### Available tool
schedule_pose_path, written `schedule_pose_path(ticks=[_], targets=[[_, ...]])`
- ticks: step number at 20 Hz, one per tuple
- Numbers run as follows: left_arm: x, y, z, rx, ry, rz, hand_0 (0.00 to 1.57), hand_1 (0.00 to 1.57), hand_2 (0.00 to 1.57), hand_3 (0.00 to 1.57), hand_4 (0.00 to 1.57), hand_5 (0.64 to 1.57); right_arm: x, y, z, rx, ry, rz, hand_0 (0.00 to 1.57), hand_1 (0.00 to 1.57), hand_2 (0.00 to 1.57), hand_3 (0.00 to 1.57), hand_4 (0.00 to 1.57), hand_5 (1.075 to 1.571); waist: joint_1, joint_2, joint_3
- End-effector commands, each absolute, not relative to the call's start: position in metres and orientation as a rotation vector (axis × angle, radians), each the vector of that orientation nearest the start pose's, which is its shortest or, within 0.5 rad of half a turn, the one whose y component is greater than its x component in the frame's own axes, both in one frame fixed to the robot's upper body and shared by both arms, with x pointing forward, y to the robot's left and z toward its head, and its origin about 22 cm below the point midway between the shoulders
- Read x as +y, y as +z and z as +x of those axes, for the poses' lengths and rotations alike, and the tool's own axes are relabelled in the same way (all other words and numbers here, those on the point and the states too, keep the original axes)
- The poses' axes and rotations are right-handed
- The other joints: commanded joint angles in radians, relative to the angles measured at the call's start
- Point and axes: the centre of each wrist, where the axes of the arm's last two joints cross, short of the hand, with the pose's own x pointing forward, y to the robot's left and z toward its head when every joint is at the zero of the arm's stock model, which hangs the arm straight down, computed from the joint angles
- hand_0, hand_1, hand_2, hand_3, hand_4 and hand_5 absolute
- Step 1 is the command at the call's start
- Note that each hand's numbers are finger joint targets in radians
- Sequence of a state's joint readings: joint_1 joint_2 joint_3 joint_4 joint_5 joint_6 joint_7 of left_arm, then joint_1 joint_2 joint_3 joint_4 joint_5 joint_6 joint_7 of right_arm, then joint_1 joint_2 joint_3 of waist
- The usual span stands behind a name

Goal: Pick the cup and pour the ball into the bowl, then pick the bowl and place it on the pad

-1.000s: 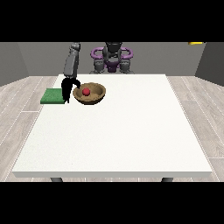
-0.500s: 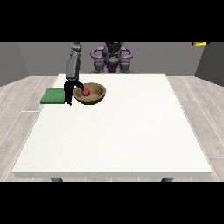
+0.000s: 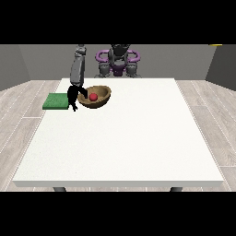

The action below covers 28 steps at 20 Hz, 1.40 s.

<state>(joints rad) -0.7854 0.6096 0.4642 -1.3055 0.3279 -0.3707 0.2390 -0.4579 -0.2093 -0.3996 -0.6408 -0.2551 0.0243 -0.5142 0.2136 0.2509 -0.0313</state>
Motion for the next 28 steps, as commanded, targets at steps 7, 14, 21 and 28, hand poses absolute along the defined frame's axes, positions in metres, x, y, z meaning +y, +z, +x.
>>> schedule_pose_path(ticks=[7,14,21,28], targets=[[0.389,0.303,0.339,-2.064,-0.201,0.041,0.00,0.00,0.00,0.00,1.13,1.517,-0.387,-0.075,0.285,-1.382,-0.371,-0.478,1.57,1.57,1.57,1.42,0.95,1.530,0.038,0.074,0.0291],[0.412,0.255,0.344,-1.931,-0.140,0.048,0.00,0.00,0.00,0.00,1.19,1.528,-0.418,-0.029,0.292,-1.309,-0.285,-0.585,1.57,1.57,1.57,1.11,1.03,1.548,-0.013,-0.058,0.0230],[0.436,0.236,0.340,-1.900,-0.061,0.144,0.00,0.00,0.00,0.00,1.20,1.537,-0.429,0.042,0.330,-1.254,-0.170,-0.606,1.57,1.57,1.57,0.83,1.04,1.559,-0.093,-0.089,0.0296],[0.473,0.224,0.321,-1.890,-0.036,0.159,0.00,0.00,0.00,0.00,1.21,1.545,-0.477,0.097,0.325,-1.273,-0.195,-0.605,1.57,1.57,1.57,0.57,1.09,1.564,-0.128,-0.080,0.0314]])
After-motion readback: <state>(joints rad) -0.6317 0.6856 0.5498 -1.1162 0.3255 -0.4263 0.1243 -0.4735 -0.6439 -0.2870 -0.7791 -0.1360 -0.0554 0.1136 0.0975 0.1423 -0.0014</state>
